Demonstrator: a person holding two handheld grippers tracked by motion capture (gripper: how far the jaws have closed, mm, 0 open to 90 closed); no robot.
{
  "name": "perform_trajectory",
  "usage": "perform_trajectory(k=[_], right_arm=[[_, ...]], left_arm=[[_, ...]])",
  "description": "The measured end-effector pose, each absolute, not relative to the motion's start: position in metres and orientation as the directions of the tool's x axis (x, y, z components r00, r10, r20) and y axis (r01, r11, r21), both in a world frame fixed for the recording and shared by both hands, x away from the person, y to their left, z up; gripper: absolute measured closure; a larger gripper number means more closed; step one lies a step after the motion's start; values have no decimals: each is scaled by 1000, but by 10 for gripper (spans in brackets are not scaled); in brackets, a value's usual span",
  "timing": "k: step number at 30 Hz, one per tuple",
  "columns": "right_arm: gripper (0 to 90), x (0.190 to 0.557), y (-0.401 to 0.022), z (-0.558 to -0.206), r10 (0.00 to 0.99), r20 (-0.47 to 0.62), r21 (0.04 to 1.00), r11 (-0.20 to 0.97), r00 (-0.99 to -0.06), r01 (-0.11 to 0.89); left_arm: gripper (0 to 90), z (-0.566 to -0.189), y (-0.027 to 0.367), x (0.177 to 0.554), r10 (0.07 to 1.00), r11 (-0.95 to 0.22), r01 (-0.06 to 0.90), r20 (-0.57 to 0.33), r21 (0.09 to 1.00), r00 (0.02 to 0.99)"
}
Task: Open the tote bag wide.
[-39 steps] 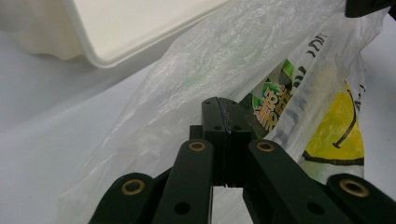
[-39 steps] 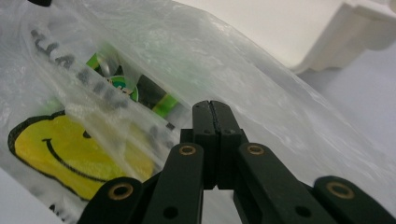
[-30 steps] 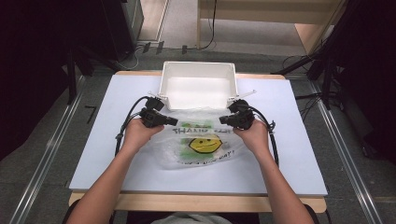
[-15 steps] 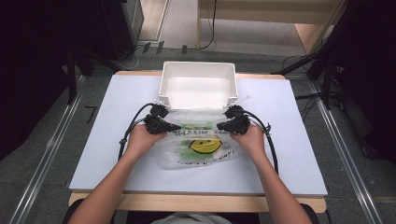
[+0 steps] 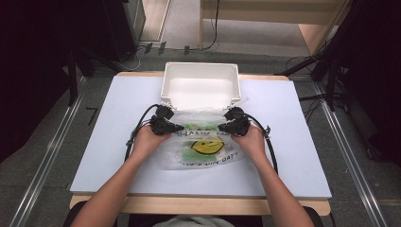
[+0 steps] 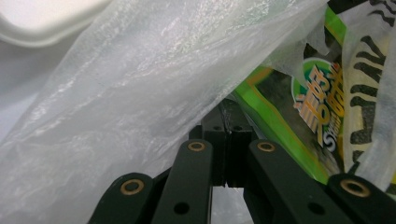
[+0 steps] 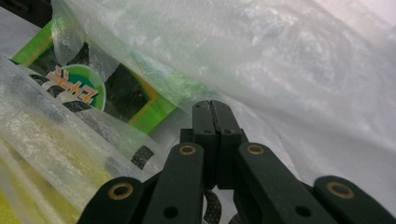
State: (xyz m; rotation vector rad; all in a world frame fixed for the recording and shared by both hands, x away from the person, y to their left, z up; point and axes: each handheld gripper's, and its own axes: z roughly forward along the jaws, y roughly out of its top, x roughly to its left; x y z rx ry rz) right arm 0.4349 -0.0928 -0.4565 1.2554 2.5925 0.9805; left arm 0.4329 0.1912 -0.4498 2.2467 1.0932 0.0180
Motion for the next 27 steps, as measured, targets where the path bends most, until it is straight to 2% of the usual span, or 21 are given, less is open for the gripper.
perform_trajectory(k=[5, 14, 24, 27], right_arm=[[900, 445, -98, -451, 753, 178, 613, 419, -634, 669], [900, 461, -107, -461, 780, 184, 580, 405, -599, 707], [900, 461, -123, -465, 809, 155, 592, 383, -566, 709], [900, 461, -133, -466, 819, 170, 599, 356, -549, 717]], left_arm=[[900, -445, 193, 442, 733, -438, 705, -232, 558, 639], [900, -455, 201, 451, 756, -412, 725, -238, 552, 610], [900, -454, 215, 447, 773, -411, 719, -203, 560, 601], [900, -454, 218, 448, 782, -389, 729, -217, 563, 585]])
